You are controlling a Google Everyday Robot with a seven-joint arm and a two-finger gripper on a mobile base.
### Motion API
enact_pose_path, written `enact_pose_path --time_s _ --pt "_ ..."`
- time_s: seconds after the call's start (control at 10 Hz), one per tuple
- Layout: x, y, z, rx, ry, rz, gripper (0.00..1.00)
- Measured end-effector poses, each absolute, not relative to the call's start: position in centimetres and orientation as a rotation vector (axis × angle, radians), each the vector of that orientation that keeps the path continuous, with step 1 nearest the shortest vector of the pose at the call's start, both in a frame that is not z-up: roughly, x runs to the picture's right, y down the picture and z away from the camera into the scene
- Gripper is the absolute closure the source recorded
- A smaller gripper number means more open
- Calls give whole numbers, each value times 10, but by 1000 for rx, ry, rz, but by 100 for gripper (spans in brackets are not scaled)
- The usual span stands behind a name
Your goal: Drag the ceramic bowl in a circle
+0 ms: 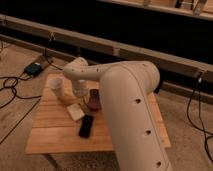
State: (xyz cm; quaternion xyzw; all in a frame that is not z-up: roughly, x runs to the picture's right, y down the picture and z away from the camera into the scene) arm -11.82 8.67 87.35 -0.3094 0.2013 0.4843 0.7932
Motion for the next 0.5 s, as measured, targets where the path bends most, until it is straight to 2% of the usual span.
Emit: enact_pose_path --time_s 0.5 --pt "-78 54 906 -609 474 1146 100"
